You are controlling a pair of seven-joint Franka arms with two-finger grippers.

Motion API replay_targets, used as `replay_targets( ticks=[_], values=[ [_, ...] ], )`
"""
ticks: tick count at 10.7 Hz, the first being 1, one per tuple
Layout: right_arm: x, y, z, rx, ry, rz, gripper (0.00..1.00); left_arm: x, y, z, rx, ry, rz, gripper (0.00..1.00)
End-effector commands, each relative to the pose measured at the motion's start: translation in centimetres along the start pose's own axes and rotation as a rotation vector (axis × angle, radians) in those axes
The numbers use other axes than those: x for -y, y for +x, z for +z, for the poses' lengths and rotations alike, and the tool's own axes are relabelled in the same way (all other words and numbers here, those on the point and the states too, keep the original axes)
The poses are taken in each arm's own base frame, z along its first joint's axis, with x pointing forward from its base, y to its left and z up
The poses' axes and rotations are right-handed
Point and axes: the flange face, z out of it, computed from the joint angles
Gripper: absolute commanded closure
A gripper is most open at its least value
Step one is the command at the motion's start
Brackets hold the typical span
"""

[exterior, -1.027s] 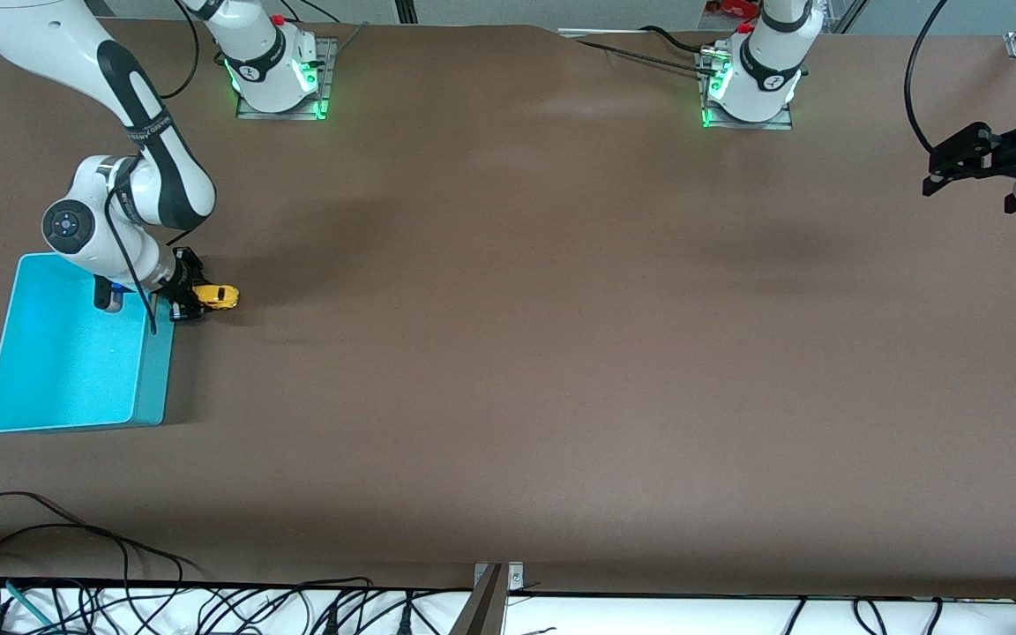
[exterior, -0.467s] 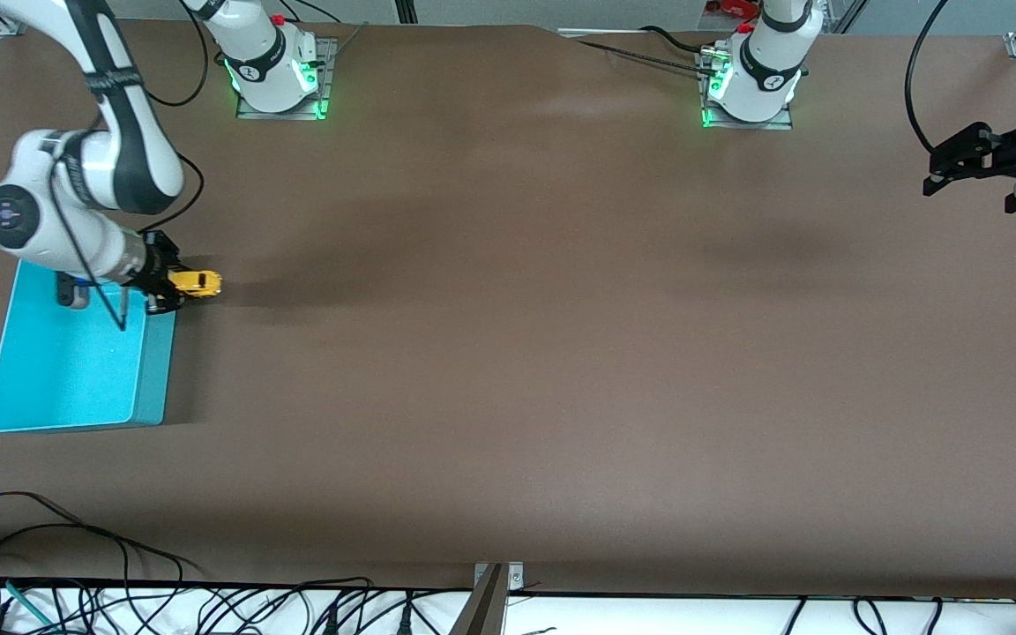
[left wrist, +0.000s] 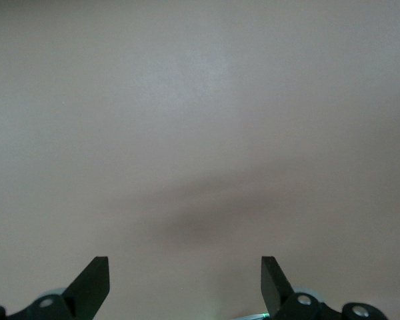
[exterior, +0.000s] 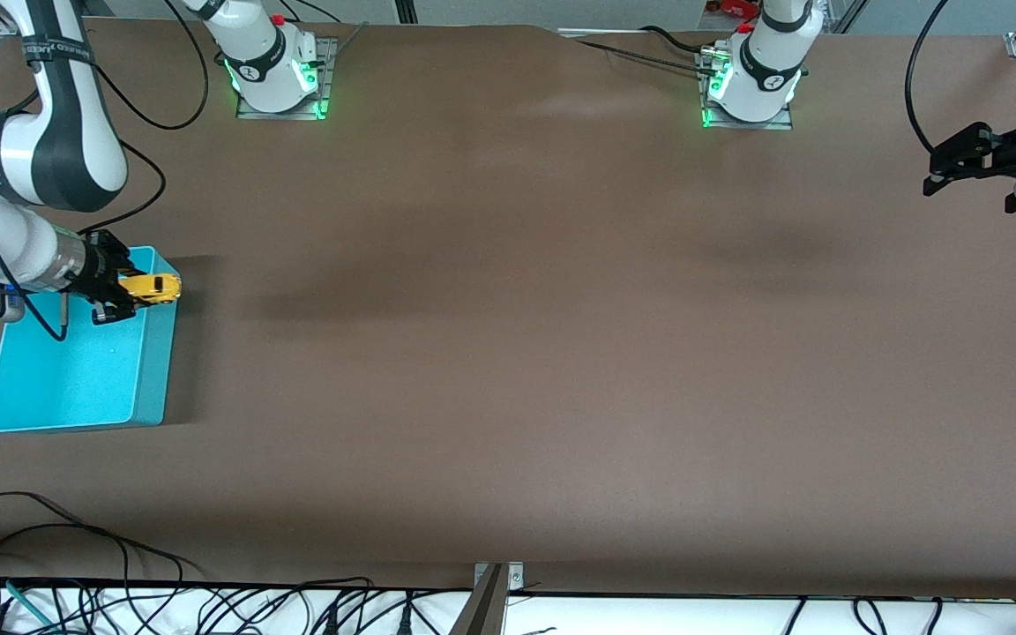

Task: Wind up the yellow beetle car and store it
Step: 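Lift the car with the right gripper and carry it over the bin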

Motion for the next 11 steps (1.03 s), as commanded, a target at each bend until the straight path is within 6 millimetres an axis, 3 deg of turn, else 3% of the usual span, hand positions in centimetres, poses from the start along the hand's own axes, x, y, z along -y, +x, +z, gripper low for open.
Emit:
replay_targets(
  ticks=[1, 4, 6, 8, 11],
  values=[
    [0.3, 4.7, 2.1, -0.01, -0.032, -0.044, 0.84, -0.1, -0.1, -0.7, 0.004, 0.014, -0.006, 0.0],
    [1.2, 8.7, 4.4, -0.025, -0.048, -0.06, 0.84, -0.1, -0.1, -0.7, 0.004, 0.014, -0.006, 0.0],
    [0.9, 11.2, 7.5, -0.02, -0.049, -0.025, 0.83, -0.1, -0.1, -0.7, 0.004, 0.014, -0.006, 0.0],
    [0.9, 12.4, 10.6, -0.018, -0.054, -0.009, 0.83, -0.1, -0.1, -0.7, 0.003, 0.012, -0.006, 0.0],
    [1.0, 13.1, 13.3, -0.015, -0.062, 0.002, 0.83, -0.1, -0.1, -0.7, 0.004, 0.014, -0.006, 0.0]
  ],
)
